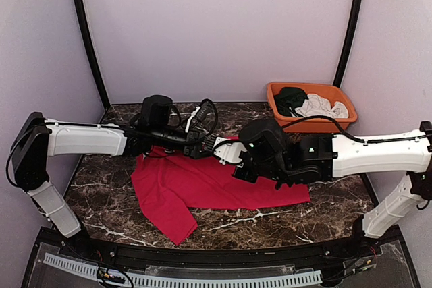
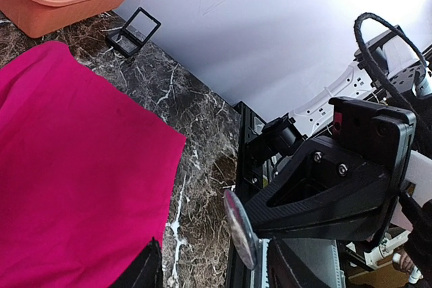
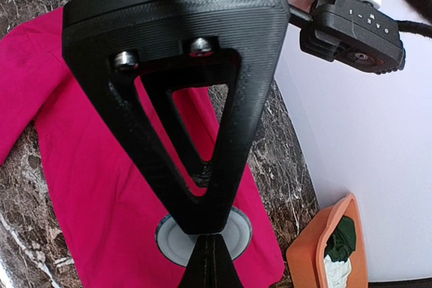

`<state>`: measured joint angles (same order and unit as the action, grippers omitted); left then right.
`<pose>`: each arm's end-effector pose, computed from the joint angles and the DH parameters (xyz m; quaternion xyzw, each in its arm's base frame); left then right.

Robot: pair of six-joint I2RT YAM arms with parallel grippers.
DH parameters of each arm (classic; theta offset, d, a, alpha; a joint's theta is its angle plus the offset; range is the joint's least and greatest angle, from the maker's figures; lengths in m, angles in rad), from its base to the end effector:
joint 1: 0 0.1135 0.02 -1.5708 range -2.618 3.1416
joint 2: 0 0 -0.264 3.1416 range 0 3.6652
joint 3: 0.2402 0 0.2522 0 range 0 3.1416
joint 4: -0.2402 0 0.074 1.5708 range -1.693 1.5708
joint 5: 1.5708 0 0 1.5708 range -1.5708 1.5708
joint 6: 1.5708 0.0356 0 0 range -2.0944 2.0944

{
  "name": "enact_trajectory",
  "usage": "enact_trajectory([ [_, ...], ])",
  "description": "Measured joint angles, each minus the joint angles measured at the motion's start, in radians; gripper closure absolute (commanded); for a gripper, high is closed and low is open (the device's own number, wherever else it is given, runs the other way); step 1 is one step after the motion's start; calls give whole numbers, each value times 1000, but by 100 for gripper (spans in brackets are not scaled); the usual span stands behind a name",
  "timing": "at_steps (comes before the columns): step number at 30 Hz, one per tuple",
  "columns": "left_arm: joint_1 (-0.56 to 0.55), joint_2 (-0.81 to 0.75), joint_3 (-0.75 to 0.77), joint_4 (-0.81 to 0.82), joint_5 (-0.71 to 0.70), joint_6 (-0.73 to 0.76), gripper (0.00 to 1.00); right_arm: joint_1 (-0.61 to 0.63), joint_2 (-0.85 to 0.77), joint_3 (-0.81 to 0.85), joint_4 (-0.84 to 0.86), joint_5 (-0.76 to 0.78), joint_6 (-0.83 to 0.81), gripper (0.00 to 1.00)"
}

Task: Pin the brooch onto the clothing
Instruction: Pass from the right arm to the left

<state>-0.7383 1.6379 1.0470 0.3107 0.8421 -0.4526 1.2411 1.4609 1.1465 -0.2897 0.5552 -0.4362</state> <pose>0.2546 -0.2676 0.2632 0.3471 0.6867 -0.5782 0.2713 0.1241 0.3046 0.2980 -0.5482 0.6640 -0.0482 0.5063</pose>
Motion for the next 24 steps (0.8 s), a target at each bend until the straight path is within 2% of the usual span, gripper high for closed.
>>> enact_trajectory([
  [2, 0, 3, 0, -5, 6, 0, 50, 0, 7, 6, 1, 2, 0, 100],
  [10, -2, 4, 2, -8, 22, 5, 65, 0, 24, 21, -2, 7, 0, 100],
  [24, -6, 17, 2, -9, 37, 6, 70, -12, 42, 45, -13, 7, 3, 100],
])
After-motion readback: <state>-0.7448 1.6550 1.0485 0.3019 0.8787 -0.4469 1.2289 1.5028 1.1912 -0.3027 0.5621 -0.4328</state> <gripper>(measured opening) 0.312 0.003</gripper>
